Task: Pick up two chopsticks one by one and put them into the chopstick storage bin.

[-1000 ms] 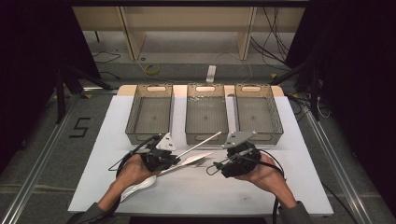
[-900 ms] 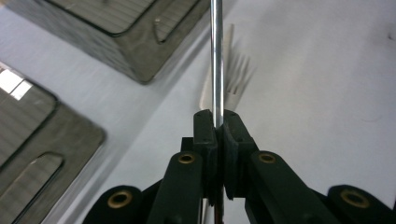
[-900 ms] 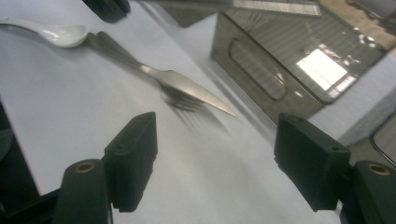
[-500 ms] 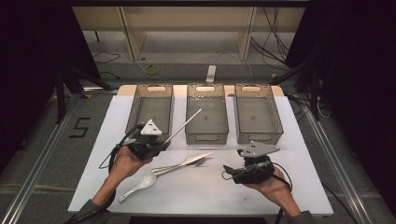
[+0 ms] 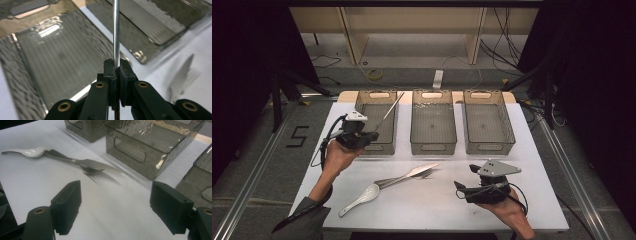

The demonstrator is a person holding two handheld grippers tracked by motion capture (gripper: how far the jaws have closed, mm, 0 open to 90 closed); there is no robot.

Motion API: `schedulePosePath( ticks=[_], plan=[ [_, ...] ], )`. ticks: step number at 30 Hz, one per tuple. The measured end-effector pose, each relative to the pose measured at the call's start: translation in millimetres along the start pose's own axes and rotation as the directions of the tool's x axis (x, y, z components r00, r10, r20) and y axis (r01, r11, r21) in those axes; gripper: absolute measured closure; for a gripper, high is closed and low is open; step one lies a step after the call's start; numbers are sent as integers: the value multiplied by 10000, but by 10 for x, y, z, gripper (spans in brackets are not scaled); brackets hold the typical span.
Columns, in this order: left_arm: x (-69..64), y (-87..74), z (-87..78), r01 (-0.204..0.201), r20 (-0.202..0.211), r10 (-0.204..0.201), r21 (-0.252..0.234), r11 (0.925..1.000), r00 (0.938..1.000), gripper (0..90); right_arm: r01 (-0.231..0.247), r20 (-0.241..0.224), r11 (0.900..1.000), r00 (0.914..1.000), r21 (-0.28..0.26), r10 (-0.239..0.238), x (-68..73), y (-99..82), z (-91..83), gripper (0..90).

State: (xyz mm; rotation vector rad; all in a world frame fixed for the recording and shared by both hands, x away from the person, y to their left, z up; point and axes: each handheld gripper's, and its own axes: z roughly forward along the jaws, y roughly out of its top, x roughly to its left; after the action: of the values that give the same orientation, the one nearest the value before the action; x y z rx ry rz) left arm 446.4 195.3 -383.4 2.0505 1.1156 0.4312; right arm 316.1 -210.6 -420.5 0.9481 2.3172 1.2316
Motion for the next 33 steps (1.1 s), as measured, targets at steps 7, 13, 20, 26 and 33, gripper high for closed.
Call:
schedulePosePath(
  ticks=[7,13,20,26,33],
  plan=[
    [234,101,55,752,-367,-757,-156,9970,9965,854,-289,-137,9995,9995,-160,287,3,-36,-17,246],
    [355,161,139,1120,-624,-1128,-160,9936,9917,854,-295,-220,9995,9993,-104,292,15,-54,-12,246],
    [462,164,216,1328,-830,-1320,44,9911,9878,854,-278,-322,9996,9991,-92,275,25,-58,-22,243],
    [549,129,263,1590,-1066,-1568,120,9872,9818,853,-355,-387,9992,9986,-172,348,26,-60,-38,241],
    [592,114,373,1818,-1263,-1759,366,9827,9763,853,-408,-439,9990,9982,-178,400,39,-71,-42,234]
  ],
)
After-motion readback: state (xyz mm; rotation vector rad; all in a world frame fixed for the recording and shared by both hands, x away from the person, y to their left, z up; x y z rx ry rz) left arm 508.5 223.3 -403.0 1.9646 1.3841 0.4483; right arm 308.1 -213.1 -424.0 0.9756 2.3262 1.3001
